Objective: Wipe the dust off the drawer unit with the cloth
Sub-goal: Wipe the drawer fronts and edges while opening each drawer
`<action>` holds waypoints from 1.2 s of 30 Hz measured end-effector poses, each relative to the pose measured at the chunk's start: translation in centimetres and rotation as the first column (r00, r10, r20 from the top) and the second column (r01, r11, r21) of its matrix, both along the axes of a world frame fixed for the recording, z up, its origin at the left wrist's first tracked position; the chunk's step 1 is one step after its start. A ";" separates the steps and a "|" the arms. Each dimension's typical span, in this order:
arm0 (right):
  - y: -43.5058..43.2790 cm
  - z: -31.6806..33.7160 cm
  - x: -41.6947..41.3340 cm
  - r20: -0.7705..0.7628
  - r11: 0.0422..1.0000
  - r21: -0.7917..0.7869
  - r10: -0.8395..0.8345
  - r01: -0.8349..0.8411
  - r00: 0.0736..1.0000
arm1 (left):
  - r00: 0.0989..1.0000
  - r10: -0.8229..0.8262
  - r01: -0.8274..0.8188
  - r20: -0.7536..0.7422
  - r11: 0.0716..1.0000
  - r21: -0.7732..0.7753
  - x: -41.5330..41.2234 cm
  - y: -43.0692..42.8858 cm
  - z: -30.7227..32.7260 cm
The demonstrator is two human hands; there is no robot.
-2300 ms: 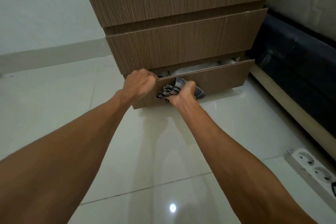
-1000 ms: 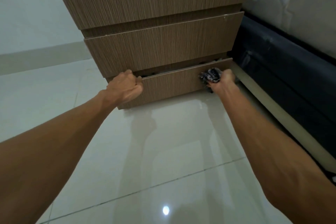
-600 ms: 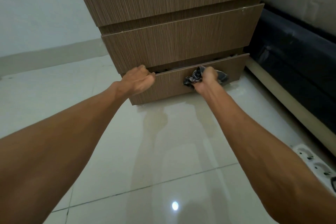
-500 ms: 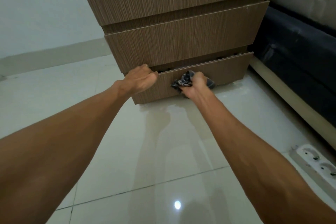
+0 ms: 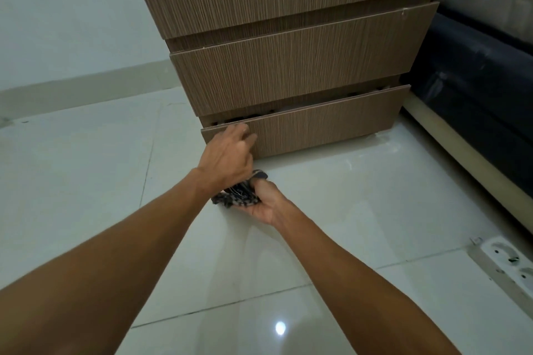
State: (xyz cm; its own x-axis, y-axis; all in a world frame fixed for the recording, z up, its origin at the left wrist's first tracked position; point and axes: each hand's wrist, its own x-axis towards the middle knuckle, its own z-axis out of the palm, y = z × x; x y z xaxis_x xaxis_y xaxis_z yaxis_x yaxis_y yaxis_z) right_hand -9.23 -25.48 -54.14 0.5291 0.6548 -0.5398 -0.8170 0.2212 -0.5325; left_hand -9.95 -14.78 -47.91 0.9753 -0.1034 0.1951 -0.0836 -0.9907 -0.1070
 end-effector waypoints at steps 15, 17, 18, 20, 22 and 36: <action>-6.5 -2.7 3.7 -0.030 0.957 -0.068 -0.284 0.282 0.958 | 0.987 0.067 -0.028 -0.148 0.968 0.249 1.1 0.7 -1.3; -7.3 -2.8 4.5 -0.024 0.937 -0.057 -0.345 0.343 0.938 | 0.988 0.068 -0.031 -0.141 0.968 0.250 1.2 0.7 -1.4; -7.8 -2.8 5.1 -0.027 0.920 -0.053 -0.390 0.388 0.920 | 0.988 0.068 -0.033 -0.135 0.968 0.248 1.2 0.7 -1.5; -8.7 -2.8 6.5 -0.015 0.873 -0.050 -0.486 0.485 0.874 | 0.990 0.066 -0.031 -0.127 0.965 0.261 1.4 0.9 -1.5; -9.6 -2.4 8.5 0.050 0.817 -0.061 -0.571 0.573 0.819 | 0.992 0.059 -0.025 -0.108 0.957 0.289 1.6 1.2 -1.5; -8.5 -2.3 17.1 0.191 0.654 -0.311 -0.668 0.690 0.719 | 0.998 0.061 -0.054 -0.014 0.957 0.285 2.0 1.8 -1.5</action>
